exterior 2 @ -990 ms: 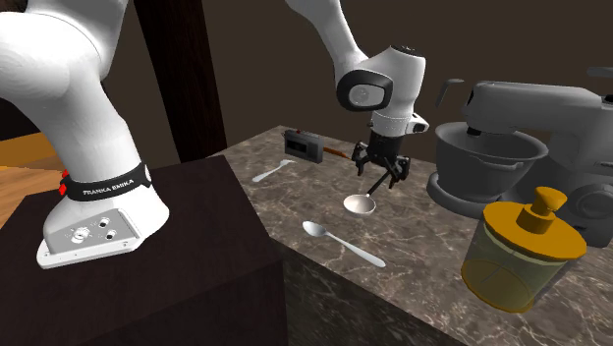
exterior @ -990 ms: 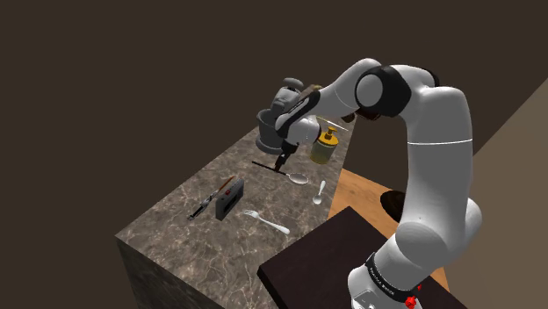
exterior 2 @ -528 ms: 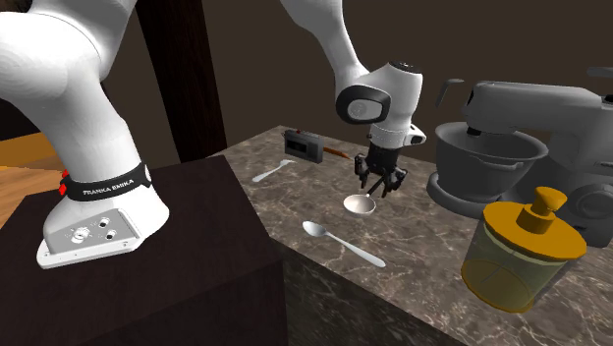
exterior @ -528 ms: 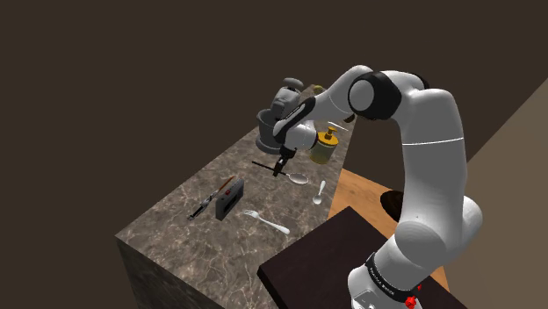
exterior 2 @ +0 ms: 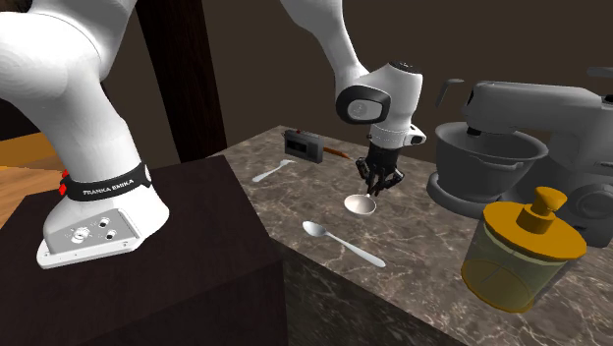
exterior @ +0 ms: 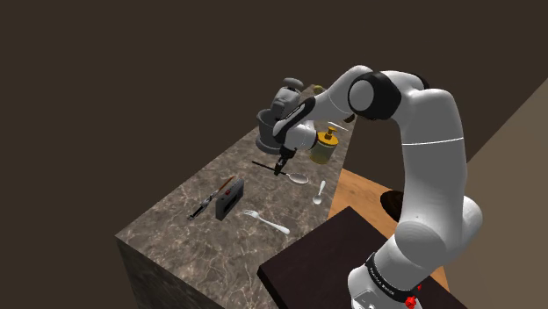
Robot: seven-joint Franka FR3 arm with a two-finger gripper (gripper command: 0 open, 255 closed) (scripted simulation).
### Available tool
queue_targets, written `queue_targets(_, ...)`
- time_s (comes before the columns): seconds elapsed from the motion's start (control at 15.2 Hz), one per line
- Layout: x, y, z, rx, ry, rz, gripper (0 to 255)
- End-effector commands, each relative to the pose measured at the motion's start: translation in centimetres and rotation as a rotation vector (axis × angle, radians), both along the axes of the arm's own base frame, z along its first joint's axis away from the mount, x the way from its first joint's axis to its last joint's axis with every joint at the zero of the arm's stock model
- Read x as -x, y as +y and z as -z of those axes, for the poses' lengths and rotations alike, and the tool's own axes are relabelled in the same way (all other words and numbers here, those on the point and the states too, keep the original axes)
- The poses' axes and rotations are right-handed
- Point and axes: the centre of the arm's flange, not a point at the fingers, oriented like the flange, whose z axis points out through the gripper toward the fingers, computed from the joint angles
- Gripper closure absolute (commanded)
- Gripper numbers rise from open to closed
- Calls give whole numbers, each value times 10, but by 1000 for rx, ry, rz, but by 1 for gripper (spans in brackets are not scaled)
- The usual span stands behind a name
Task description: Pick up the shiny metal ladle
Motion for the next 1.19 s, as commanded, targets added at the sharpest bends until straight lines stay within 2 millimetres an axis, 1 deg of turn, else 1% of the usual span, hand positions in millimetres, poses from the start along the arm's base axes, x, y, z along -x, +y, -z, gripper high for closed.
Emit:
queue_targets(0.0, 1, 1, 1, 0, 0, 0, 255)
queue_targets(0.99, 1, 1, -78, 0, 0, 0, 255)
queue_targets(1.12, 1, 1, -79, 0, 0, 0, 255)
